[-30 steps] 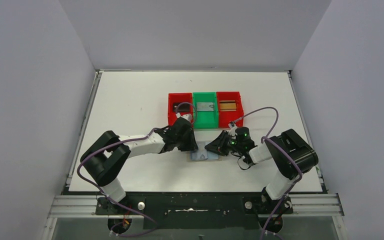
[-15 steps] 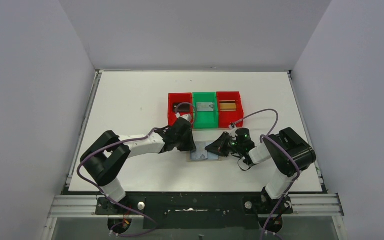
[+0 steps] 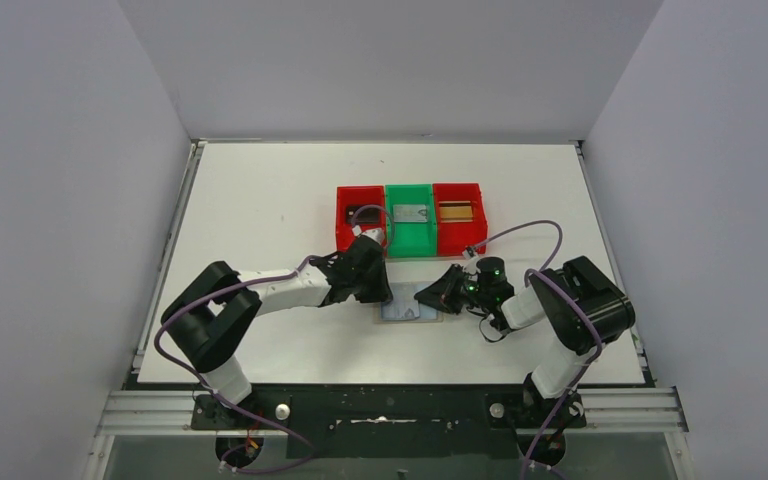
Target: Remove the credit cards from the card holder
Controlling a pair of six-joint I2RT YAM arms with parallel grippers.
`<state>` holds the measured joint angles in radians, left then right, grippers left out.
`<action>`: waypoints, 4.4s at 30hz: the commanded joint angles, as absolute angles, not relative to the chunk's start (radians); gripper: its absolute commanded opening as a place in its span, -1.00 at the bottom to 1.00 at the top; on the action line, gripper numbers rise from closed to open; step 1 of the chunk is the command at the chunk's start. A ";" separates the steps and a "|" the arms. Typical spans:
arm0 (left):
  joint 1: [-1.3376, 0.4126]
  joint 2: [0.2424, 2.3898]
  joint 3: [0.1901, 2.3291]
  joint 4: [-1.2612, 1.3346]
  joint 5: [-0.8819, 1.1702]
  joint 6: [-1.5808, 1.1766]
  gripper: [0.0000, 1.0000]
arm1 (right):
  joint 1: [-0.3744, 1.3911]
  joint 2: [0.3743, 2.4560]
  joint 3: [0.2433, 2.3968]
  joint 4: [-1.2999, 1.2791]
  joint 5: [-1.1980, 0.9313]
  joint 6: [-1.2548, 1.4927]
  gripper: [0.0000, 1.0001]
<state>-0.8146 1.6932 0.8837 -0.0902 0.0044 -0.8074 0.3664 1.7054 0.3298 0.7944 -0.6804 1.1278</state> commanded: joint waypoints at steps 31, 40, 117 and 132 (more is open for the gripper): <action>-0.834 1.743 0.887 -0.201 -0.021 -0.792 -0.58 | 0.369 1.632 0.350 0.716 -0.621 1.066 -0.85; -0.852 1.772 0.916 -0.236 -0.070 -0.784 -0.60 | 0.366 1.598 0.349 0.683 -0.604 1.064 -0.84; -0.889 1.816 0.984 -0.319 -0.147 -0.755 -0.90 | 0.385 1.640 0.333 0.795 -0.653 1.121 -0.63; -0.889 1.822 0.992 -0.325 -0.152 -0.754 -0.91 | 0.362 1.582 0.315 0.740 -0.658 1.105 -0.79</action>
